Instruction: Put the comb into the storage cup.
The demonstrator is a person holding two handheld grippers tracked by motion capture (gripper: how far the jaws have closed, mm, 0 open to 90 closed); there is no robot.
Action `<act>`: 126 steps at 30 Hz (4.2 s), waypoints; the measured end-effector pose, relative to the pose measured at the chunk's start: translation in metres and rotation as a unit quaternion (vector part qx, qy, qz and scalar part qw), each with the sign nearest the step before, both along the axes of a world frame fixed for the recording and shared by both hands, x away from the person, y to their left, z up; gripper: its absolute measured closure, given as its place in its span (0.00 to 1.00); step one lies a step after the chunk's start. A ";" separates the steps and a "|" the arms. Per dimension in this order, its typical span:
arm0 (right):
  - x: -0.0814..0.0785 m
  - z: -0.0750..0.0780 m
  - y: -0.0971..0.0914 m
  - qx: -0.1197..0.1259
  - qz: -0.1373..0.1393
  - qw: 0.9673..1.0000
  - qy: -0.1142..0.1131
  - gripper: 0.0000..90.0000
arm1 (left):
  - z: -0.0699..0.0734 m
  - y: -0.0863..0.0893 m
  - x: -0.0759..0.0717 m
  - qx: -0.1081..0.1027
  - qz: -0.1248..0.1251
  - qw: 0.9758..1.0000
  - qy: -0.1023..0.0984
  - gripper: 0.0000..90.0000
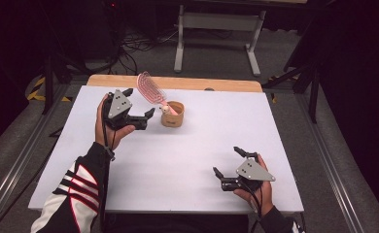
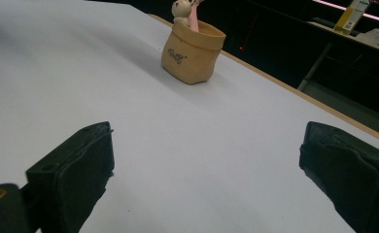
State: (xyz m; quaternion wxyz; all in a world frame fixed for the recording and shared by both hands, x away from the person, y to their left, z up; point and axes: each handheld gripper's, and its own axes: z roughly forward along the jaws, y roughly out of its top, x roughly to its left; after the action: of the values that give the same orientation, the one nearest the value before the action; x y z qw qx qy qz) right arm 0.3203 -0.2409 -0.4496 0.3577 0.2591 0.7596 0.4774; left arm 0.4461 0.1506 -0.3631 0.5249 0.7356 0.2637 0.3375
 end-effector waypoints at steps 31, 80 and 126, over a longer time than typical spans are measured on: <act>0.000 0.000 0.002 -0.004 0.000 1.000 0.000 0.07 | -0.026 -0.010 -0.041 -0.004 -0.052 0.999 -0.014 0.05; -0.008 0.004 0.006 -0.019 0.008 1.000 -0.018 0.07 | -0.056 0.023 -0.104 0.055 -0.082 0.995 -0.019 0.06; -0.005 0.006 -0.002 0.011 0.012 1.000 -0.013 0.07 | -0.098 0.080 -0.123 0.026 -0.011 0.998 0.056 0.07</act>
State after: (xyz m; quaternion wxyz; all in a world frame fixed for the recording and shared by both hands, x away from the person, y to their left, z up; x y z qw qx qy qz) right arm 0.3148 -0.2427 -0.4440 0.3592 0.2472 0.7526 0.4935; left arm 0.3229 0.2306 -0.4612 0.4937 0.7694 0.2764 0.2966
